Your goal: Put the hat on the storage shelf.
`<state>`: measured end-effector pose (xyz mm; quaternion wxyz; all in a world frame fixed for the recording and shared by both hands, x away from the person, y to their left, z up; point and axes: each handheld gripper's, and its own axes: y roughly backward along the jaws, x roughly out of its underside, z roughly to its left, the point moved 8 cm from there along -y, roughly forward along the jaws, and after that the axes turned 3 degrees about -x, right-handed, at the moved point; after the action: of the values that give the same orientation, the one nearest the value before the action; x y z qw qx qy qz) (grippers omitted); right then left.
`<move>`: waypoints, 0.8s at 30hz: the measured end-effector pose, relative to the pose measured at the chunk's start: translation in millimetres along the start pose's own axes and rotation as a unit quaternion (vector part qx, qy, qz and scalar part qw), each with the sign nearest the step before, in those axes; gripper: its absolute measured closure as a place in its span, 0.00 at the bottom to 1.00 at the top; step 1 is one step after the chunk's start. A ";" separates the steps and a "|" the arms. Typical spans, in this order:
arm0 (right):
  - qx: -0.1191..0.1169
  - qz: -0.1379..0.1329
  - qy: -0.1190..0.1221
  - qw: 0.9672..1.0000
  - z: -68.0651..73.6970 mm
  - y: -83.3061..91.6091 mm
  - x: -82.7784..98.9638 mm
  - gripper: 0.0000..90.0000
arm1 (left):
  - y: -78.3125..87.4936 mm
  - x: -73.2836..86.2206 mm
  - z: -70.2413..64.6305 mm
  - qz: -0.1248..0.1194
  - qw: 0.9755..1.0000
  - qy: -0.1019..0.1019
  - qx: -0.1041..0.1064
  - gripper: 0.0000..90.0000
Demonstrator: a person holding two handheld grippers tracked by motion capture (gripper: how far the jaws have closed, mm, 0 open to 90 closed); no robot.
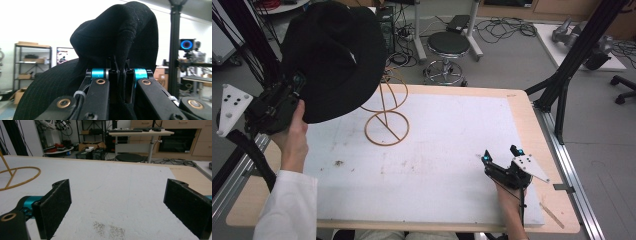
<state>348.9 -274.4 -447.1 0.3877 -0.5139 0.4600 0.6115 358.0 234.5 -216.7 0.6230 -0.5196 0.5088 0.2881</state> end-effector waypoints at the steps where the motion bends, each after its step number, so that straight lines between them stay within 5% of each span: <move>1: -0.001 0.000 0.001 1.000 0.1 0.0 -0.1 0.08 | -1.8 0.0 -3.2 0.000 1.000 0.000 0.004 0.97; 8: -0.004 0.001 0.004 1.000 2.2 0.3 0.0 0.08 | -17.5 10.1 -27.3 0.005 0.999 0.031 0.039 0.97; 11: -0.005 -0.001 0.004 1.000 2.7 1.0 -0.4 0.08 | -28.9 17.3 -41.4 0.016 0.998 0.024 0.049 0.97; 24: -0.011 0.002 0.004 1.000 4.1 1.5 0.1 0.08 | -53.6 35.4 -48.6 0.044 0.996 0.047 0.057 0.97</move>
<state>346.3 -270.9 -446.7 0.3791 -0.5194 0.4558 0.6155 400.5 167.0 -227.9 0.6138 -0.4735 0.5752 0.2611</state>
